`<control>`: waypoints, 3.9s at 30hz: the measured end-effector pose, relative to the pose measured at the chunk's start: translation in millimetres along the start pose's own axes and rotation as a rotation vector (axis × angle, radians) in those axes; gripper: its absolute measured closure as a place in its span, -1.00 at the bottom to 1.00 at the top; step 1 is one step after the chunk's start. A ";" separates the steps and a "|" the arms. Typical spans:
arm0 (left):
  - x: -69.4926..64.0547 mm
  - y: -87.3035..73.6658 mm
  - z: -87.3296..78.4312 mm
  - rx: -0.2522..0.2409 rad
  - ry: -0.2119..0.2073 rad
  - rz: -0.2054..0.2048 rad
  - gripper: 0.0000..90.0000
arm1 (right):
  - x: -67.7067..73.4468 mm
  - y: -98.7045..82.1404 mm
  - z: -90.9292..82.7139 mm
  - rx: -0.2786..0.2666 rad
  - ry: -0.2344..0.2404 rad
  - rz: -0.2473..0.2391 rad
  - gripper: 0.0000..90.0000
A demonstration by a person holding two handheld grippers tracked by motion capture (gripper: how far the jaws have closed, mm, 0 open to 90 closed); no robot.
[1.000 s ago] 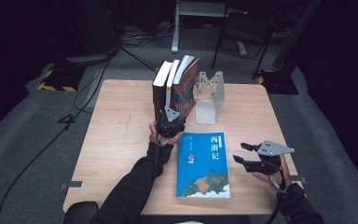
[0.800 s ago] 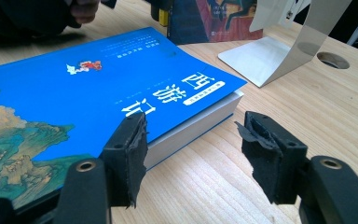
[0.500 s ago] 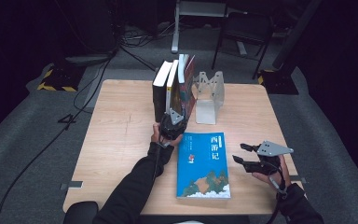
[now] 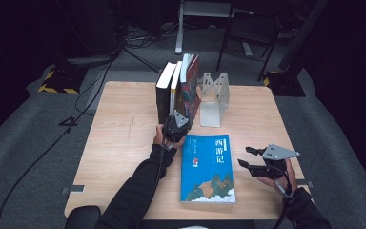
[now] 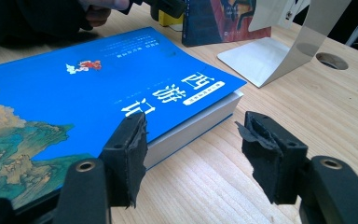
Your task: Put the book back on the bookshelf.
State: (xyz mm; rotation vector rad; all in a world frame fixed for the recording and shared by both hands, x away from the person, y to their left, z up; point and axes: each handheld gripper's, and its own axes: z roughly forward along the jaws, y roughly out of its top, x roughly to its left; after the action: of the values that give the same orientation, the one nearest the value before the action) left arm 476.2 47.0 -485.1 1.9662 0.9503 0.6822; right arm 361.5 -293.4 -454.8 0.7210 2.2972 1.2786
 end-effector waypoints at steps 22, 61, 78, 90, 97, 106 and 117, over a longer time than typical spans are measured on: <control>4.3 -17.8 -65.3 0.039 -0.171 0.169 0.43 | 7.9 -1.7 -5.2 0.028 0.006 0.000 -0.12; -19.7 -92.3 -136.6 0.242 -0.506 0.315 0.00 | 47.8 -26.5 -20.8 0.209 0.121 -0.043 -0.25; -29.2 -104.0 -143.7 0.207 -0.577 0.294 -0.33 | 69.0 -36.7 -14.2 0.280 0.228 -0.103 -0.25; -26.9 -102.0 -139.8 0.211 -0.587 0.309 -0.40 | 56.3 -28.6 -23.0 0.195 0.198 -0.030 -0.19; -24.4 -99.2 -134.7 0.213 -0.580 0.304 -0.41 | 53.0 -10.0 -20.9 0.143 0.215 0.029 -0.20; -20.1 -93.6 -124.6 0.217 -0.558 0.288 -0.42 | 53.5 -5.8 5.1 0.237 0.257 0.061 -0.29; -18.1 -90.0 -118.9 0.224 -0.545 0.278 -0.46 | 45.2 -10.9 10.8 0.255 0.270 0.088 -0.36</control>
State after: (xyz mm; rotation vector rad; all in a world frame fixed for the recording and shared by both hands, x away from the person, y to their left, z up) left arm 345.1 118.2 -503.3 2.3370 0.4374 0.1612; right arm 329.9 -263.4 -474.2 0.7811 2.7105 1.1948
